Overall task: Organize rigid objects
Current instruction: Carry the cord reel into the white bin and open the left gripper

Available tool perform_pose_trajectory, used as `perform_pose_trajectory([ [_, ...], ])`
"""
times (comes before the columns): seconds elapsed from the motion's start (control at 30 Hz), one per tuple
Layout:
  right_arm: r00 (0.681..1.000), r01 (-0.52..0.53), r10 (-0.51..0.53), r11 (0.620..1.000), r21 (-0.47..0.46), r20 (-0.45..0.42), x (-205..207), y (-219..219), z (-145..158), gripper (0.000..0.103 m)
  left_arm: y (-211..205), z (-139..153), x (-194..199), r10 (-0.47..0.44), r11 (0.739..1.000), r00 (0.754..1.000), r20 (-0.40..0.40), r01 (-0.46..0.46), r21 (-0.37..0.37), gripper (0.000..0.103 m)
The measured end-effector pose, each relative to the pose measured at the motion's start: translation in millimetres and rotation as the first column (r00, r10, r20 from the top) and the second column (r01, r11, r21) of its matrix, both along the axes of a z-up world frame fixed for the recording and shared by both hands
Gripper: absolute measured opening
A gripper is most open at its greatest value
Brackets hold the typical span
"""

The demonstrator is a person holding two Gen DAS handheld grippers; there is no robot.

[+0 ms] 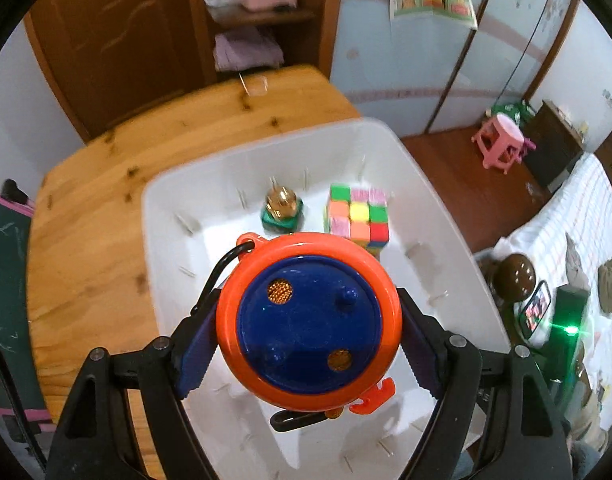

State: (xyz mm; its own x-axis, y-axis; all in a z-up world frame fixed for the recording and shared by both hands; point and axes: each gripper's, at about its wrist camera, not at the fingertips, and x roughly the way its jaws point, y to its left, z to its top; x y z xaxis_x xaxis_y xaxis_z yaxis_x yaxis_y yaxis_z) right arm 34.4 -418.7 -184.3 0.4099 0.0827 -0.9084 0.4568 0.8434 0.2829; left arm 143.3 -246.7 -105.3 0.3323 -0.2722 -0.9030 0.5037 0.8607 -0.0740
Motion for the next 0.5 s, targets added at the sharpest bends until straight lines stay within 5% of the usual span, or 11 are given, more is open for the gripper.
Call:
perform_pose_trajectory([
  [0.5, 1.000, -0.004, 0.004, 1.000, 0.000, 0.005, -0.3, 0.8, 0.9, 0.013, -17.0, -65.6, 10.3, 0.009, 0.998, 0.990, -0.141, 0.001, 0.070, 0.083],
])
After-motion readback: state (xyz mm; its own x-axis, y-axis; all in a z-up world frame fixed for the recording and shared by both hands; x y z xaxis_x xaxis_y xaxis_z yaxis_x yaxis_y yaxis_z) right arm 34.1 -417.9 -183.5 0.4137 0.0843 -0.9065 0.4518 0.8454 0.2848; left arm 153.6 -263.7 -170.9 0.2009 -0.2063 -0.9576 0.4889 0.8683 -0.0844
